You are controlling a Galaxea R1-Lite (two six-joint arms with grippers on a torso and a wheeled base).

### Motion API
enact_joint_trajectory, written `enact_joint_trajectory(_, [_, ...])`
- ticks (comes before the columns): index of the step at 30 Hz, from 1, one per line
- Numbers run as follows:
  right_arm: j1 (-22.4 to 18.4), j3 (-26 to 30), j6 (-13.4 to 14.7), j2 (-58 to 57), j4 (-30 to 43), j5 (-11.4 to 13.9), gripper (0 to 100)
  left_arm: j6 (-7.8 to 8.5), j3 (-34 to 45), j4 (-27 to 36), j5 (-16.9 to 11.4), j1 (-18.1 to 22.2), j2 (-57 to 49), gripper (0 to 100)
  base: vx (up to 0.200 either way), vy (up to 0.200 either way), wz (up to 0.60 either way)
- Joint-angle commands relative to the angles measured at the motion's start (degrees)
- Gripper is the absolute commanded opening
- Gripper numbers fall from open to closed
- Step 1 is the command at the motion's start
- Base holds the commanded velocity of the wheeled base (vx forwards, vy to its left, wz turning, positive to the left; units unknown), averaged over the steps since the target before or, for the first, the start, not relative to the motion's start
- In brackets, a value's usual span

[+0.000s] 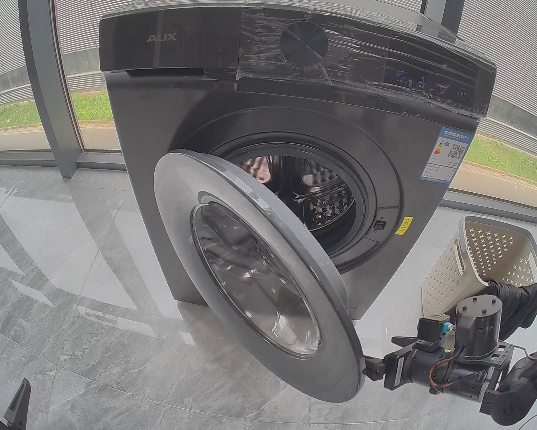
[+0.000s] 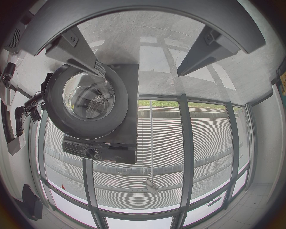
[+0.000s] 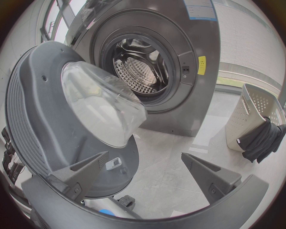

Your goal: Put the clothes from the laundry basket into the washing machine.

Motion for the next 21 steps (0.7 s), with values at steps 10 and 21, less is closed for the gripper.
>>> enact_joint_trajectory(10, [11.54,3.03,0.76,-1.88,-6.07,3.31,100,0.00,1.01,-0.04,0.02,-0.01,-0.95,100,0.000,0.000,0.00])
enact_joint_trajectory(21, [0.20,-4.79,0.76,4.09,-9.49,-1.09,100,0.00,0.92,0.05,0.11,-0.01,-0.95,100,0.000,0.000,0.00])
